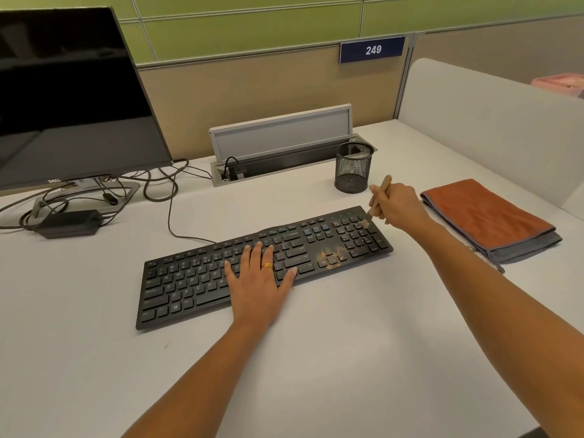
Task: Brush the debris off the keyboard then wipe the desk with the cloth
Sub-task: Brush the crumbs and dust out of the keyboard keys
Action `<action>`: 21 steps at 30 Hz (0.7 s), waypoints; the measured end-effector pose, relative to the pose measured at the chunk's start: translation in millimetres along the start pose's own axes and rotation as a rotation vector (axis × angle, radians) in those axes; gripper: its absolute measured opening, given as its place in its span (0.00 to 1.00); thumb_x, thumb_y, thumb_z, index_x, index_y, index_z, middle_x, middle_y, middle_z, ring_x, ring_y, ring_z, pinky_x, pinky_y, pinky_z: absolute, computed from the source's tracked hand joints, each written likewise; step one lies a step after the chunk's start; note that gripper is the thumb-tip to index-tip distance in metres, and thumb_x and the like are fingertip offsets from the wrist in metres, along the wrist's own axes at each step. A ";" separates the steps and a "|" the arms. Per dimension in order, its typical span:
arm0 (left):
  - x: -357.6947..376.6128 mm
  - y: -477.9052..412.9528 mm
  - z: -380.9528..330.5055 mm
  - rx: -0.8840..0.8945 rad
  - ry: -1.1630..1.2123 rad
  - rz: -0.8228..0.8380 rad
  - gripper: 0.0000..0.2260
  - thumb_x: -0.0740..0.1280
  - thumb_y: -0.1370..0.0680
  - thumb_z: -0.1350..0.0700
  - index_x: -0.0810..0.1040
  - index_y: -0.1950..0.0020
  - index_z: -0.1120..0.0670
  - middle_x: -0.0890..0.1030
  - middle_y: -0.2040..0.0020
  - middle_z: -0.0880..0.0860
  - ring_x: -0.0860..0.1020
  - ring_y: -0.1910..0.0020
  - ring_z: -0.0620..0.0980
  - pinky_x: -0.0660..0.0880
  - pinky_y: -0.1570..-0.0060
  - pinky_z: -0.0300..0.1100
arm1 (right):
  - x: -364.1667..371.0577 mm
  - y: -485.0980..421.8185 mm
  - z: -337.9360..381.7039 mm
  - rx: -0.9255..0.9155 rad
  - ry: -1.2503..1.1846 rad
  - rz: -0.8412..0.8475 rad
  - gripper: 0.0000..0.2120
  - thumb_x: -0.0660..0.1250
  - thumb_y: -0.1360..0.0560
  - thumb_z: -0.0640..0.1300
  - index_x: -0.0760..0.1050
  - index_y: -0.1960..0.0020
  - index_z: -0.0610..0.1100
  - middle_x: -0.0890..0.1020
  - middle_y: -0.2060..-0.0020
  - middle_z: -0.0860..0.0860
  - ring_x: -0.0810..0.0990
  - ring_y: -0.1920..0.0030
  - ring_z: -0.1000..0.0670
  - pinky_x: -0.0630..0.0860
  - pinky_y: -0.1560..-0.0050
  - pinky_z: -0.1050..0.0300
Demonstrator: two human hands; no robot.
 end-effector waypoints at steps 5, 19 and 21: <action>0.8 -0.2 -0.5 0.002 -0.011 0.009 0.31 0.46 0.21 0.35 0.51 0.22 0.50 0.51 0.21 0.49 0.46 0.22 0.48 0.44 0.27 0.58 | -11.4 -4.8 4.4 -0.023 0.111 -0.062 0.21 0.55 0.19 0.48 0.79 0.55 0.34 0.82 0.58 0.38 0.79 0.55 0.40 0.74 0.52 0.49; 0.1 -0.5 0.2 -0.003 0.001 -0.003 0.31 0.47 0.21 0.35 0.52 0.22 0.50 0.52 0.21 0.49 0.47 0.22 0.49 0.44 0.27 0.58 | 46.2 14.0 46.8 -0.252 0.103 0.368 0.14 0.62 0.22 0.47 0.79 0.49 0.36 0.78 0.56 0.52 0.74 0.61 0.59 0.64 0.65 0.78; 0.6 -0.4 -0.1 -0.004 0.001 0.001 0.31 0.47 0.21 0.35 0.52 0.22 0.50 0.52 0.21 0.49 0.46 0.22 0.49 0.44 0.27 0.58 | 54.5 19.4 55.8 -0.270 0.052 0.420 0.11 0.63 0.22 0.47 0.80 0.55 0.40 0.77 0.63 0.56 0.72 0.65 0.63 0.66 0.64 0.76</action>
Point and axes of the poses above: each hand's wrist, its own y-axis away from the middle knuckle, its own x-axis out of the palm, z = x × y, the point moved 8 cm from there along -y, towards the middle knuckle
